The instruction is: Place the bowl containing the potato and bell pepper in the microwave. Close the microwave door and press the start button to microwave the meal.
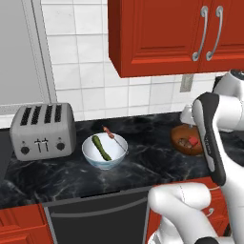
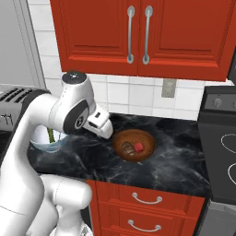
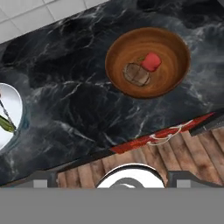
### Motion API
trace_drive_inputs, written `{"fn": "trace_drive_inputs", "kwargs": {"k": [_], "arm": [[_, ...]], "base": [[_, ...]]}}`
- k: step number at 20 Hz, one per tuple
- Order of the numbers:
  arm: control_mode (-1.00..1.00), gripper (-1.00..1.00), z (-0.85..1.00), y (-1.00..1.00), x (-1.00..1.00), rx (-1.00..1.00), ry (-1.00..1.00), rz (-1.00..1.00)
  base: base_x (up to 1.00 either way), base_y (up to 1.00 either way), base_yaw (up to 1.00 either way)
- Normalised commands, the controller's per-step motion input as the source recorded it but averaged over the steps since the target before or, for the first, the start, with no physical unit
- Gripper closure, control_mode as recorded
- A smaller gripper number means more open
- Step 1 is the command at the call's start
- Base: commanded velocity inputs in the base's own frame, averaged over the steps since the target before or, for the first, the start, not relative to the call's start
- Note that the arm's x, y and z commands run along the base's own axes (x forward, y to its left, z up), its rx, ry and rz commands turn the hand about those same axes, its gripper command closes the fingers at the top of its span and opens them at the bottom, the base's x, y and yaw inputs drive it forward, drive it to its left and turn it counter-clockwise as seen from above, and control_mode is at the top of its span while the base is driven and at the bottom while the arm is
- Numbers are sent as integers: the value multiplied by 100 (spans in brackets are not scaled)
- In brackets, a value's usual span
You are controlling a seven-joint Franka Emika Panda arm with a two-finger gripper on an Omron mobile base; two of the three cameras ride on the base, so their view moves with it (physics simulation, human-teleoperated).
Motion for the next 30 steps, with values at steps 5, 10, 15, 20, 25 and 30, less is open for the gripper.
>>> {"fn": "trace_drive_inputs", "kwargs": {"k": [5,10,15,20,25,30], "arm": [[-100,-100,-26,-38,-31,5,-9,-24],[-100,-100,-37,-48,-14,7,-11,-21],[-100,-100,-40,-60,-2,8,-3,-18],[-100,-100,-21,-64,2,13,-1,-5],[-100,-100,-12,-49,24,13,0,0],[-100,-100,-24,-28,35,10,0,0]], "base": [[0,0,0],[0,0,0],[0,0,0],[0,0,0],[0,0,0],[0,0,0]]}}
